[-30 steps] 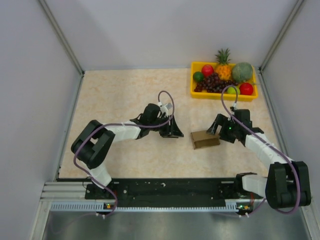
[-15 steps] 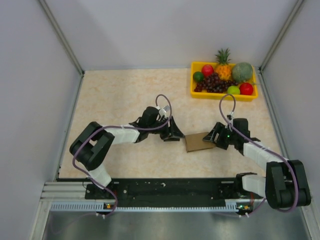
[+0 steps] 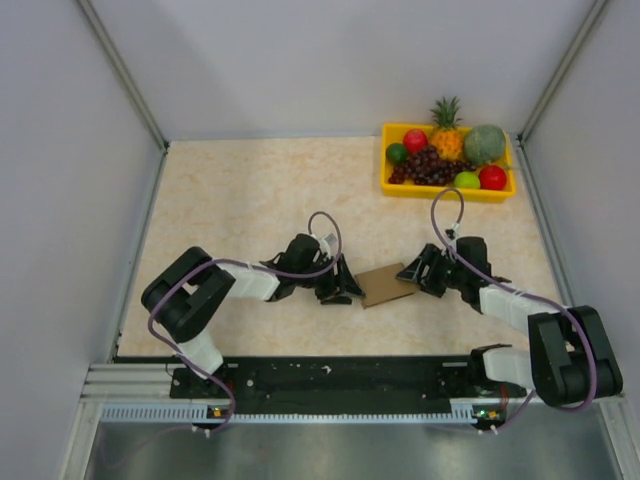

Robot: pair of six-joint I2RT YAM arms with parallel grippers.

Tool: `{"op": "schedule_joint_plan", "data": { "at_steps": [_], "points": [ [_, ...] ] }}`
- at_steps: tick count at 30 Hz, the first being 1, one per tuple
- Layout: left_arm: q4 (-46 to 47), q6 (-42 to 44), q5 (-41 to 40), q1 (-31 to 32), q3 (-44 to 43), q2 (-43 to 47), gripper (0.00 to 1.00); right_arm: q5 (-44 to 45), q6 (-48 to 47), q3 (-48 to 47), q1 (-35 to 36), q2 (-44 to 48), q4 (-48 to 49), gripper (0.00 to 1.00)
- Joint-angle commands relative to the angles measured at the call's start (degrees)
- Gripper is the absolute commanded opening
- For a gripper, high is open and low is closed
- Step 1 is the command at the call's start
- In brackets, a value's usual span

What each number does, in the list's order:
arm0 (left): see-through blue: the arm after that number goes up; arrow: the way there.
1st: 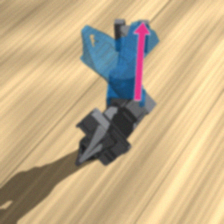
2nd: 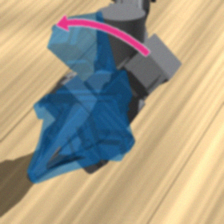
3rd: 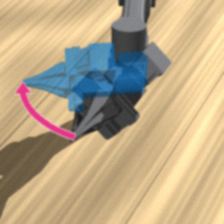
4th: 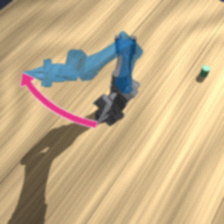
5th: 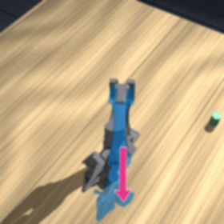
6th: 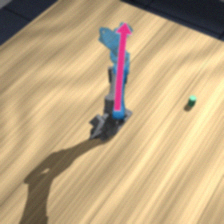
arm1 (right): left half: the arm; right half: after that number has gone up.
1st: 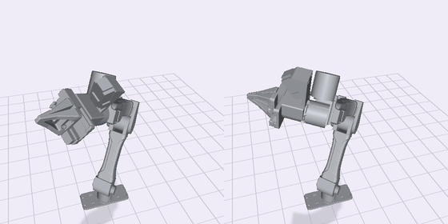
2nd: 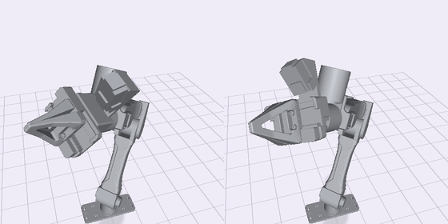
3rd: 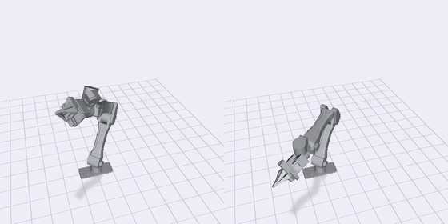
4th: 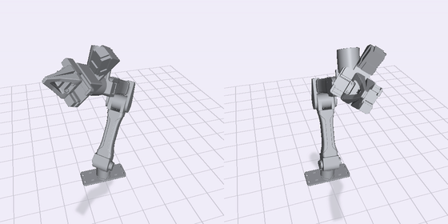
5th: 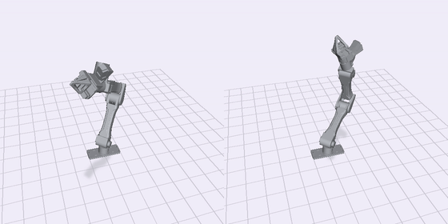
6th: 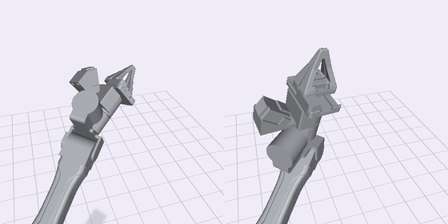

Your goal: Fold the paper box

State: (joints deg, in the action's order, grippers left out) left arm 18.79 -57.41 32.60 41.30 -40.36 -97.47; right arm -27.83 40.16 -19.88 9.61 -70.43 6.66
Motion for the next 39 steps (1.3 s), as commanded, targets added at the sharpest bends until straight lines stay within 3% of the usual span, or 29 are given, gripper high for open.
{"op": "schedule_joint_plan", "data": {
  "at_steps": [1, 11, 16, 22, 26, 36, 39],
  "points": [
    [11.6, -5.3, -2.4, 0.0, 5.5, 1.8, 0.60, 0.9, 0.8, -0.7, 0.8, -0.1, 2.6, 0.61],
    [23.7, -10.4, -6.3, 0.7, 10.8, 2.7, 0.62, 2.3, 3.0, 1.1, 2.5, -0.5, 4.5, 0.61],
    [22.4, -9.9, -6.9, 1.8, 10.7, 4.4, 0.68, 2.8, 4.5, 1.8, 2.7, -0.1, 5.8, 0.58],
    [28.8, -13.7, -6.1, 3.3, 12.0, 0.8, 0.61, 3.1, 9.8, 4.9, 3.2, -0.1, 10.7, 0.54],
    [32.5, -14.4, -5.4, 3.4, 12.4, -0.8, 0.51, 3.8, 12.6, 7.1, 3.7, 0.1, 13.6, 0.52],
    [29.0, -10.9, -7.5, 3.4, 12.1, -0.9, 0.39, 5.3, 13.5, 6.6, 6.3, -1.2, 14.5, 0.51],
    [25.2, -7.3, -8.9, 3.4, 11.5, -0.1, 0.41, 5.9, 13.7, 6.8, 7.0, -1.9, 15.2, 0.51]
  ]
}}
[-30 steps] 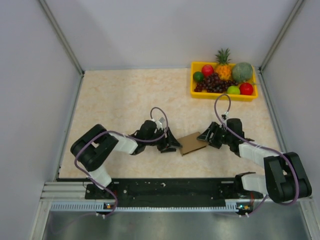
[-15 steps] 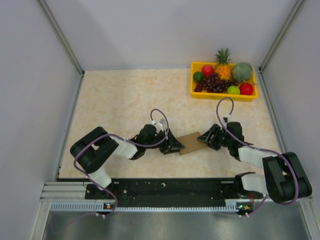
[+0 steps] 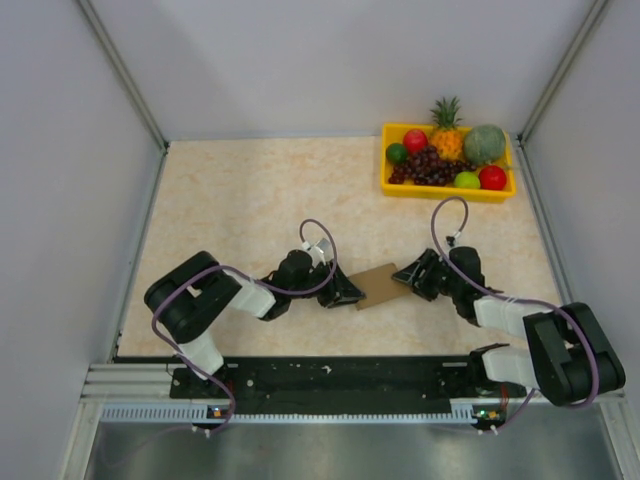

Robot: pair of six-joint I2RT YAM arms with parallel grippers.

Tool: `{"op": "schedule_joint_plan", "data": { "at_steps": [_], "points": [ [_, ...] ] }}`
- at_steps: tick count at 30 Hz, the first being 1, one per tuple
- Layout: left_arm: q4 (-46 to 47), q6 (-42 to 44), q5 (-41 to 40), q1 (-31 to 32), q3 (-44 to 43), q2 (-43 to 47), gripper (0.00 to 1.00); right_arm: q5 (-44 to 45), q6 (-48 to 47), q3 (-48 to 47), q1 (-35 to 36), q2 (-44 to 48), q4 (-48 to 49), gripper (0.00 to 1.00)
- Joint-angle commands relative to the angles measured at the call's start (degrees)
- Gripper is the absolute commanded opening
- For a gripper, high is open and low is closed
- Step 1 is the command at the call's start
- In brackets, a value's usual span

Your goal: Fold the paper box

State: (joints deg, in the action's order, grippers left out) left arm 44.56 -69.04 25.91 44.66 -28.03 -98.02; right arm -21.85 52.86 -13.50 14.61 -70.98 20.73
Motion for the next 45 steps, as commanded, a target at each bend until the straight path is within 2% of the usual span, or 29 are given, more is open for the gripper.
{"op": "schedule_joint_plan", "data": {
  "at_steps": [1, 3, 7, 12, 14, 17, 20, 29, 35, 37, 39, 43, 44, 45],
  "points": [
    [-1.9, 5.1, -2.4, 0.2, -1.3, 0.8, 0.41, 0.0, 1.0, 0.8, 2.1, -1.4, 1.8, 0.50],
    [-6.4, 8.4, -2.1, 0.0, -1.8, 2.4, 0.40, 0.0, -0.1, 0.7, 2.1, -2.3, 1.7, 0.49],
    [-20.4, 17.0, 0.0, 0.0, -6.9, 5.8, 0.48, -1.5, -4.1, -0.8, 2.1, -3.4, 0.7, 0.49],
    [-29.6, 23.1, -1.2, -0.1, -10.1, 7.8, 0.51, -3.3, -9.4, -3.8, 2.0, -5.3, -3.0, 0.51],
    [-28.2, 22.9, 0.7, -0.4, -10.2, 6.7, 0.52, -3.8, -10.4, -5.1, 2.0, -6.0, -4.4, 0.51],
    [-24.7, 22.2, 3.4, -0.8, -8.4, 6.3, 0.62, -3.8, -10.4, -4.5, 2.1, -5.7, -3.5, 0.50],
    [-26.8, 24.6, 3.6, -1.5, -8.4, 8.8, 0.66, -4.0, -10.2, -4.2, 2.0, -6.5, -2.9, 0.49],
    [-33.2, 25.6, 2.0, -2.6, -7.9, 15.3, 0.62, -4.1, -9.5, -4.2, 2.0, -8.5, -0.6, 0.47],
    [-21.7, 19.7, 5.9, -2.6, -5.5, 8.8, 0.71, -4.0, -8.8, -2.5, 2.0, -8.9, 2.6, 0.45],
    [-19.9, 19.1, 5.6, -2.6, -5.5, 6.9, 0.71, -4.1, -9.3, -2.6, 2.1, -9.3, 2.5, 0.44],
    [-19.5, 19.0, 3.8, -2.6, -5.7, 5.2, 0.66, -3.7, -9.9, -2.7, 2.0, -9.4, 2.1, 0.43],
    [-27.2, 23.1, -0.2, -2.0, -8.3, 4.0, 0.58, -3.0, -12.2, -2.9, 2.0, -10.3, 1.4, 0.30],
    [-28.8, 24.4, -1.2, -1.9, -8.5, 3.8, 0.56, -2.9, -12.6, -2.9, 2.2, -10.8, 1.7, 0.29],
    [-30.0, 24.8, -2.3, -1.9, -8.7, 3.8, 0.51, -2.8, -12.5, -2.9, 2.1, -11.0, 1.8, 0.28]
  ]
}}
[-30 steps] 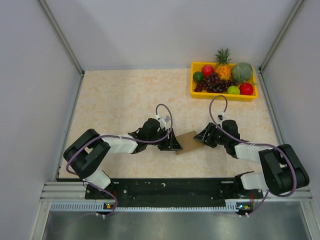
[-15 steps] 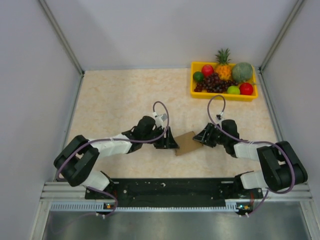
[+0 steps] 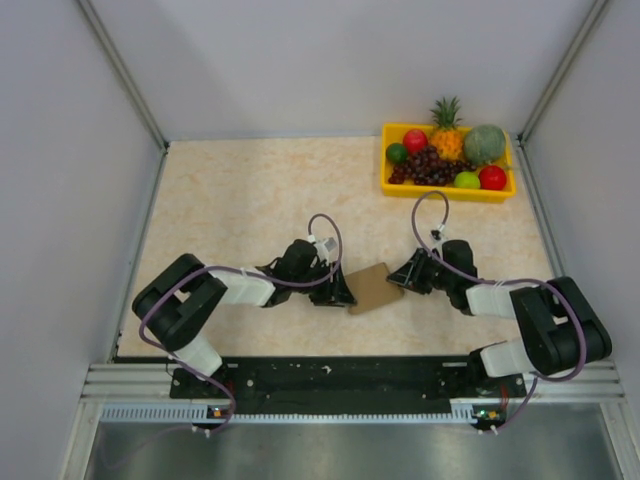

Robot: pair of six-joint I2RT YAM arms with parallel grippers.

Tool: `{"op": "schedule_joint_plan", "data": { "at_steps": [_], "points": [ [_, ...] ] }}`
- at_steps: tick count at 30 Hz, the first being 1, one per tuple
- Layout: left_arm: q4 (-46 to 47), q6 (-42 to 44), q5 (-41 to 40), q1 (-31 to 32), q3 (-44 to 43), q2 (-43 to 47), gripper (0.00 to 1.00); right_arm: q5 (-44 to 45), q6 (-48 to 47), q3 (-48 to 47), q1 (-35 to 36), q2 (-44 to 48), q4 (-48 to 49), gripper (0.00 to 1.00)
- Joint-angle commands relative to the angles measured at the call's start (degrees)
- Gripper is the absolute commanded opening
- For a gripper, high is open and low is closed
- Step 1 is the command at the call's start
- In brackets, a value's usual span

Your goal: Fold the paper box

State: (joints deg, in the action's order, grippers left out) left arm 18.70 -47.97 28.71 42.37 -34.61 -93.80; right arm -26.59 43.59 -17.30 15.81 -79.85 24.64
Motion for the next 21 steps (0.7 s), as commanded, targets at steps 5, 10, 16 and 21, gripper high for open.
{"op": "schedule_joint_plan", "data": {
  "at_steps": [5, 10, 16, 21],
  "points": [
    [-10.3, 6.9, -10.3, 0.4, -2.6, -0.9, 0.48, 4.5, -2.9, 0.2, 2.8, -2.4, -4.1, 0.20],
    [-13.4, 9.0, -12.2, 0.3, -4.3, -2.3, 0.38, 6.5, -2.2, 0.1, 4.0, -3.5, -5.0, 0.13],
    [-15.5, 11.6, -12.3, 0.2, -5.4, -1.9, 0.34, 6.2, -4.0, -1.9, 4.7, -2.2, -7.3, 0.13],
    [-18.3, 13.7, -12.5, 0.1, -5.4, 3.2, 0.60, 4.5, -6.7, -7.4, 4.6, 1.2, -15.9, 0.33]
  ]
}}
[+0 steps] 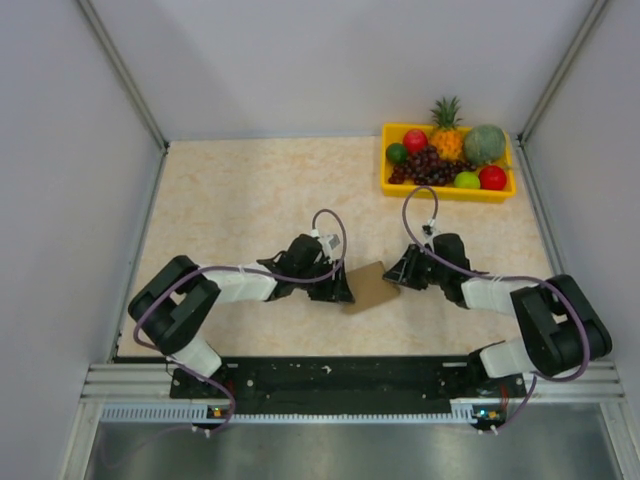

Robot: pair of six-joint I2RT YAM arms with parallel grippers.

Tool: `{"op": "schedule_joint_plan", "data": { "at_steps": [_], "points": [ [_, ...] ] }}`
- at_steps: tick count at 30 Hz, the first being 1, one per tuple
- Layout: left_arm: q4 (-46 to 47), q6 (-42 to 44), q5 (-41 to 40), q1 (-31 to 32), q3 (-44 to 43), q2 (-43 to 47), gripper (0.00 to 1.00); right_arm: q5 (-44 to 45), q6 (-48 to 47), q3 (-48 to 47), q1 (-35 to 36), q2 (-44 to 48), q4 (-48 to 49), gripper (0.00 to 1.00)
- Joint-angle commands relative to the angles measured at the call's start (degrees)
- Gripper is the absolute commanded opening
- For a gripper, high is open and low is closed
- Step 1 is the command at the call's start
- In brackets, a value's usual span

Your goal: Fold the paper box

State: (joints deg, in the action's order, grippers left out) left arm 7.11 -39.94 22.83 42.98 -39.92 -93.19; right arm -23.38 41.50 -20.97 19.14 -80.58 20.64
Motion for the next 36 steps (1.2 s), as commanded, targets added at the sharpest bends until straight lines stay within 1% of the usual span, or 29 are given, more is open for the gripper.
{"op": "schedule_joint_plan", "data": {
  "at_steps": [1, 3, 4, 6, 7, 9, 10, 11, 12, 13, 14, 16, 18, 21, 22, 25, 28, 29, 32, 36],
  "points": [
    [-9.1, 6.4, -6.8, -0.7, -0.2, 4.5, 0.62, 1.6, -5.7, -4.6, 1.3, 2.7, -13.6, 0.40],
    [-10.3, 7.0, -6.6, -1.0, 0.1, 7.0, 0.68, 1.8, -7.5, -6.9, 1.1, 5.2, -17.5, 0.48],
    [-11.0, 7.1, -6.4, -1.3, 0.2, 9.6, 0.69, 1.5, -8.1, -7.6, 1.1, 6.2, -18.4, 0.55],
    [-13.1, 7.2, -5.7, -1.9, 0.2, 12.0, 0.74, 1.0, -9.3, -9.3, 0.9, 7.8, -20.5, 0.62],
    [-13.8, 7.4, -4.1, -3.2, 0.2, 13.9, 0.77, -0.3, -9.8, -9.8, 0.2, 8.0, -20.6, 0.67],
    [-14.4, 8.0, -1.2, -5.0, 0.5, 15.2, 0.78, -2.6, -11.8, -10.8, -0.4, 7.2, -20.5, 0.71],
    [-13.6, 7.7, 0.5, -7.2, 1.0, 16.3, 0.75, -4.9, -12.6, -11.1, -0.6, 6.5, -21.9, 0.73],
    [-11.4, 6.3, 5.1, -8.4, 2.9, 16.6, 0.73, -6.1, -13.4, -12.4, -0.6, 5.3, -22.4, 0.73],
    [-6.3, 5.0, 7.3, -9.5, 4.1, 16.8, 0.71, -7.4, -14.5, -12.8, -0.6, 3.3, -22.9, 0.73],
    [-2.7, 2.1, 9.5, -11.1, 4.9, 16.3, 0.65, -9.4, -14.4, -12.8, -0.5, 2.4, -21.9, 0.73],
    [-0.1, 0.9, 12.9, -11.4, 5.8, 15.6, 0.63, -9.5, -14.3, -12.6, -0.5, 2.1, -21.5, 0.73],
    [3.2, -1.1, 13.6, -11.3, 5.3, 13.0, 0.63, -8.1, -15.0, -12.3, -0.4, 1.9, -21.2, 0.73],
    [6.9, -2.9, 14.7, -11.2, 5.5, 11.1, 0.68, -6.6, -16.5, -12.4, -0.2, 1.3, -21.8, 0.74],
    [8.9, -5.4, 14.1, -9.1, 5.3, 8.1, 0.69, -6.9, -17.1, -12.6, 0.5, -0.4, -22.3, 0.74],
    [9.6, -6.3, 13.6, -6.8, 5.1, 6.6, 0.69, -7.0, -17.1, -12.5, 0.7, -0.6, -22.3, 0.74],
    [11.7, -8.7, 12.6, -3.4, 4.5, 3.6, 0.69, -7.4, -16.4, -11.6, 1.5, -0.4, -21.6, 0.74],
    [12.5, -9.3, 11.3, -2.6, 5.2, 3.0, 0.69, -8.9, -14.9, -10.8, 1.8, 0.7, -21.1, 0.74],
    [12.2, -9.1, 11.3, -2.6, 4.9, 2.9, 0.69, -9.7, -14.3, -10.4, 2.0, 1.2, -19.3, 0.74],
    [10.8, -8.5, 12.8, -2.6, 3.8, 3.0, 0.69, -11.3, -12.7, -10.0, 2.9, 2.7, -18.9, 0.74],
    [10.3, -8.5, 12.9, -2.5, 4.2, 6.0, 0.69, -13.6, -9.7, -9.2, 3.1, 5.2, -18.4, 0.74]
  ]
}}
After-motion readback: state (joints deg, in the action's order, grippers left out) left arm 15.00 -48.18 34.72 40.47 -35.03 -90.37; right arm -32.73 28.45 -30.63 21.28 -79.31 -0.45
